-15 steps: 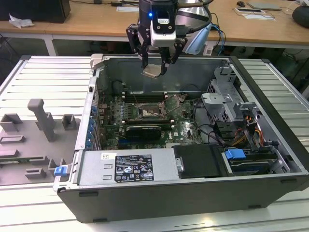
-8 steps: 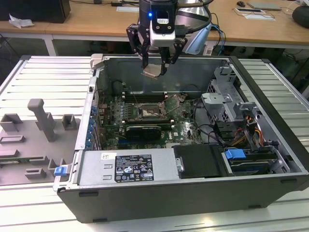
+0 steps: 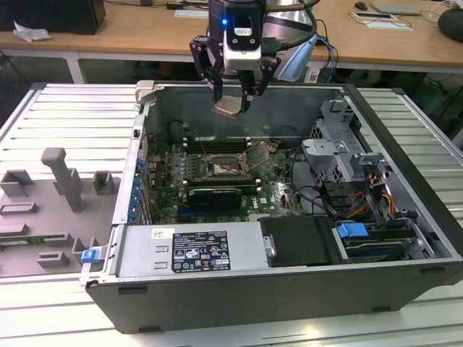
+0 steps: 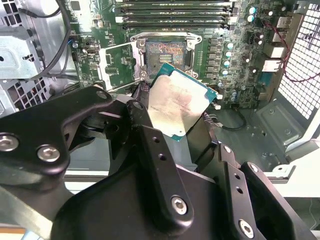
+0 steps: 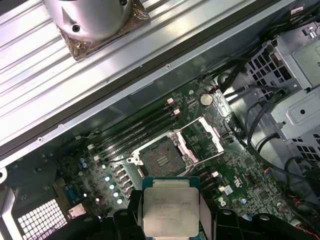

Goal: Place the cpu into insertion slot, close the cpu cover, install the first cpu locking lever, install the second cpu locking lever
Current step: 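Place the cpu into insertion slot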

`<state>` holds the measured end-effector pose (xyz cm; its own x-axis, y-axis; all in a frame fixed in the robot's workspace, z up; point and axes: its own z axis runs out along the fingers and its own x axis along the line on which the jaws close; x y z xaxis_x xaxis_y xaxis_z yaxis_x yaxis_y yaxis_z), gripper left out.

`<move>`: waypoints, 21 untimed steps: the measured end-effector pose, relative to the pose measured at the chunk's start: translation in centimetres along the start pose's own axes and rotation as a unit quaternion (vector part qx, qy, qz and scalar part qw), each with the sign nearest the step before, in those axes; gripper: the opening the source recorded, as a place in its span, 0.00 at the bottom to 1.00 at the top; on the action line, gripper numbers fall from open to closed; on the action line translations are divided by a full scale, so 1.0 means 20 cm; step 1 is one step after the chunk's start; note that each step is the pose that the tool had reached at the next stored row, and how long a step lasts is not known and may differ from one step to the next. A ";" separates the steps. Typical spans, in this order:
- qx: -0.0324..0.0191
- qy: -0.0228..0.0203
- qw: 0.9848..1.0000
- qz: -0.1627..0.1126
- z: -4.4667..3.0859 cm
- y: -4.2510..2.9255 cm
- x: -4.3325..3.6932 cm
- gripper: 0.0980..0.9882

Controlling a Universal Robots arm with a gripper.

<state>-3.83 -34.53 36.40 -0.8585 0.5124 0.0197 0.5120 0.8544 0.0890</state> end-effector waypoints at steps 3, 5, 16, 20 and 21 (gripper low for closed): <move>0.000 0.000 1.000 0.005 0.000 0.000 0.000 0.50; 0.000 -0.001 1.000 0.009 0.000 0.000 0.000 0.50; -0.001 -0.003 1.000 0.028 0.000 0.000 0.000 0.50; -0.001 -0.004 0.999 0.039 0.000 0.000 0.000 0.50; -0.001 -0.004 0.999 0.041 0.000 0.000 0.000 0.50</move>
<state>-3.83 -34.53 36.40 -0.8136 0.5811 0.0197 0.5803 0.8095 0.0890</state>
